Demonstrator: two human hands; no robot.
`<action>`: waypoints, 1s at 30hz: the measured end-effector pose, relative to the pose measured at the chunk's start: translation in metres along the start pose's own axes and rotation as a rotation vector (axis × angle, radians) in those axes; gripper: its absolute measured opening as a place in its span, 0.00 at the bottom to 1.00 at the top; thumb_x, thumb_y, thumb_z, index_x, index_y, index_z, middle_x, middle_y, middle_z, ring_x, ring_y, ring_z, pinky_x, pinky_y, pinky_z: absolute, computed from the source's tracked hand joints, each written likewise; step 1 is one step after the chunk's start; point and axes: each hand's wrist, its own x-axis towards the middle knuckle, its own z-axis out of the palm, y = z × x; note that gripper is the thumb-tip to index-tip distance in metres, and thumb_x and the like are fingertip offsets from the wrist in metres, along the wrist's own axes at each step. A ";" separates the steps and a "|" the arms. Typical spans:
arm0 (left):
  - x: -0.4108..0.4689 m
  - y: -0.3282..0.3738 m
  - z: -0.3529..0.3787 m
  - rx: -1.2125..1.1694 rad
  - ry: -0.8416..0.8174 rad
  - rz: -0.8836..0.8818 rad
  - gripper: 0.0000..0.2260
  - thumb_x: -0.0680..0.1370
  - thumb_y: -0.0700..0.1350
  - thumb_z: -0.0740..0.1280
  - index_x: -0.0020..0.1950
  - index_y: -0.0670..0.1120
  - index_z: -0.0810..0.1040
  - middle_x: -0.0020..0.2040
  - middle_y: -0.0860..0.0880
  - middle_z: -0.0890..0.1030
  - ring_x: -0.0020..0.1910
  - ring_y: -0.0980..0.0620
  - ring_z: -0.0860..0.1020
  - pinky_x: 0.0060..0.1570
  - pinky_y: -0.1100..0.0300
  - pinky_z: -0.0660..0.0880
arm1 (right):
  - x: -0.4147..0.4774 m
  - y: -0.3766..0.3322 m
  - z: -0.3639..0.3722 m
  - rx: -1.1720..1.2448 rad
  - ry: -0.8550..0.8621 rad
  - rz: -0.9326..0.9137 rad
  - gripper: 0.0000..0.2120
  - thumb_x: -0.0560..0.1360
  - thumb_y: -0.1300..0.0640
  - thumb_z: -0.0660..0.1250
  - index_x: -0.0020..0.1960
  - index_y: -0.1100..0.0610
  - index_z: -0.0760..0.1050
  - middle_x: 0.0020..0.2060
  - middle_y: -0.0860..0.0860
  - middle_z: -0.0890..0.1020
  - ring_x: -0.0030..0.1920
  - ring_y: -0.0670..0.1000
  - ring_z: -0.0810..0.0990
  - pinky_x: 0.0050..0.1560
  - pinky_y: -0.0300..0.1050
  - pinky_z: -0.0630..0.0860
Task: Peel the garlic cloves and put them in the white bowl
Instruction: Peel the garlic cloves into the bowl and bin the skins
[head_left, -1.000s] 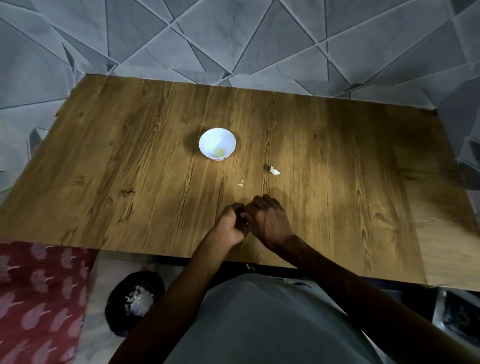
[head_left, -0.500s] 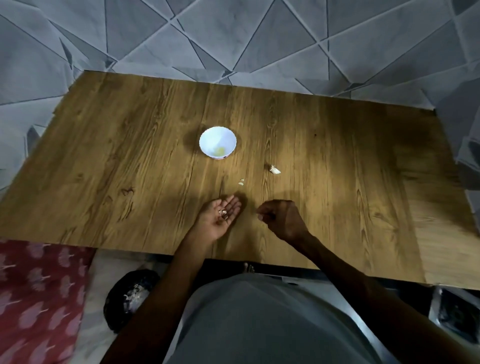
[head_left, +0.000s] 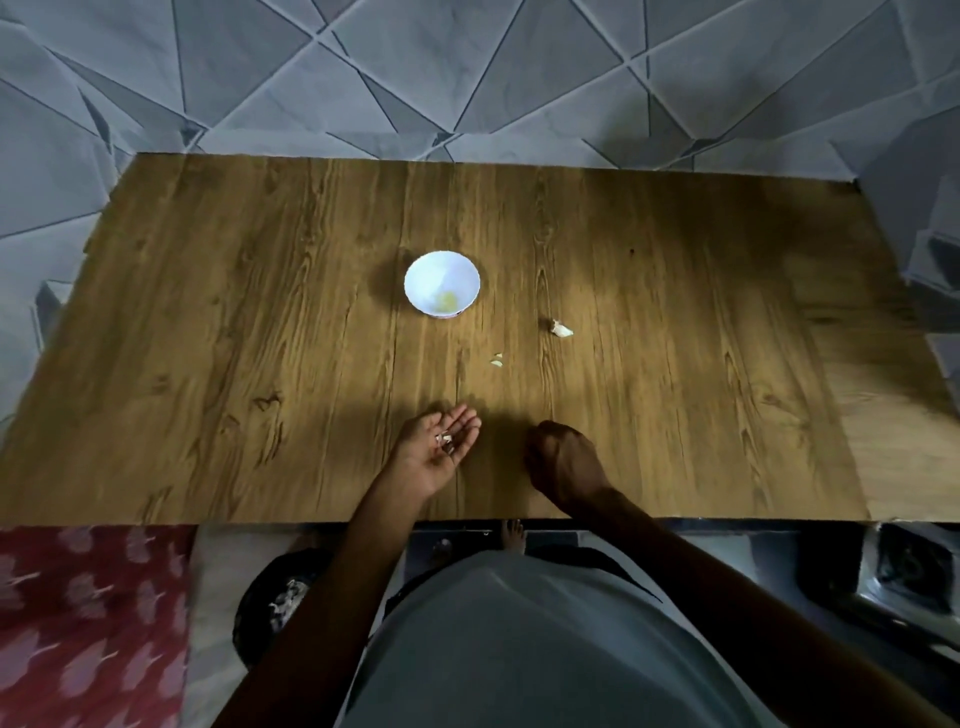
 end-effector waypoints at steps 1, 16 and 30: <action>0.000 0.001 0.000 0.027 0.010 -0.006 0.18 0.85 0.44 0.51 0.58 0.34 0.76 0.53 0.39 0.81 0.56 0.45 0.78 0.62 0.55 0.73 | 0.000 -0.004 0.002 -0.031 -0.009 0.007 0.05 0.72 0.64 0.71 0.38 0.62 0.76 0.34 0.57 0.78 0.31 0.56 0.78 0.30 0.44 0.71; -0.001 -0.011 -0.010 0.208 0.040 -0.123 0.11 0.82 0.45 0.60 0.53 0.38 0.76 0.49 0.40 0.78 0.45 0.45 0.77 0.47 0.54 0.74 | 0.006 -0.105 -0.021 0.125 0.090 0.151 0.07 0.78 0.55 0.67 0.45 0.55 0.82 0.36 0.50 0.84 0.33 0.49 0.80 0.32 0.41 0.72; 0.007 -0.009 0.003 0.147 -0.094 -0.086 0.17 0.84 0.43 0.51 0.49 0.36 0.76 0.35 0.41 0.84 0.42 0.45 0.81 0.44 0.56 0.78 | -0.028 -0.007 -0.017 0.048 0.169 0.352 0.13 0.74 0.71 0.64 0.55 0.63 0.81 0.48 0.59 0.82 0.43 0.57 0.81 0.38 0.40 0.69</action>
